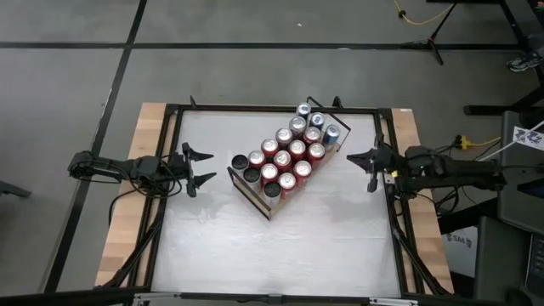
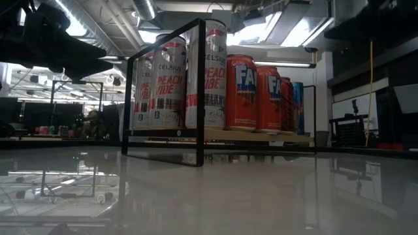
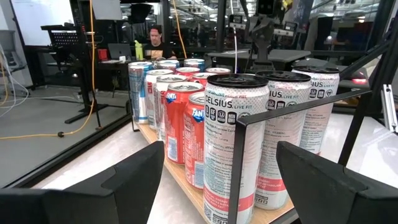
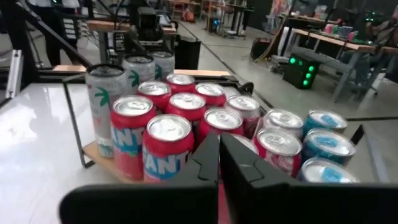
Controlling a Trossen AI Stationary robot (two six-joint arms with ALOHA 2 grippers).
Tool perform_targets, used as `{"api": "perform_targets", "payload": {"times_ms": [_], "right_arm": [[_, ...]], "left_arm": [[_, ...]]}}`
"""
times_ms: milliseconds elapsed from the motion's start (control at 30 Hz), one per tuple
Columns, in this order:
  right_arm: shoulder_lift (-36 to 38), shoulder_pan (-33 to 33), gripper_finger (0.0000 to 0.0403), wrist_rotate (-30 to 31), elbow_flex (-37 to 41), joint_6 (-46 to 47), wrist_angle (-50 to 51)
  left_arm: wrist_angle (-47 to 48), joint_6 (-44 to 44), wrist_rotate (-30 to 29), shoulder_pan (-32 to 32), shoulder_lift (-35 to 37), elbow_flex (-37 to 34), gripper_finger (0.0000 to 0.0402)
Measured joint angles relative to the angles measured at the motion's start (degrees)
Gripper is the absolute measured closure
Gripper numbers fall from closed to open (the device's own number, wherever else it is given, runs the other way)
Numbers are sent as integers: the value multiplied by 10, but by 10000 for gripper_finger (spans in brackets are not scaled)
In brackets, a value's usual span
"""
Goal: Place canned beverage on shelf
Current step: Return to Home Position
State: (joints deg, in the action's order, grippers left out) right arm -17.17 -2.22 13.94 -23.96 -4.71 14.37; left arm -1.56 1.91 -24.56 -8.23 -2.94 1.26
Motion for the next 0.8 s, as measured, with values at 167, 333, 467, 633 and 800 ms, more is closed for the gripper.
{"api": "perform_targets", "payload": {"times_ms": [167,333,467,633,800], "right_arm": [[54,0,401,-21,66,1,-48],[112,0,402,-39,117,4,-78],[159,0,402,-48,151,4,-98],[170,0,402,-61,176,4,-106],[170,0,402,-66,197,14,-115]], "left_arm": [[0,0,0,0,0,0,97],[0,0,0,0,0,0,97],[0,0,0,0,0,0,97],[0,0,0,0,0,0,97],[0,0,0,0,0,0,97]]}}
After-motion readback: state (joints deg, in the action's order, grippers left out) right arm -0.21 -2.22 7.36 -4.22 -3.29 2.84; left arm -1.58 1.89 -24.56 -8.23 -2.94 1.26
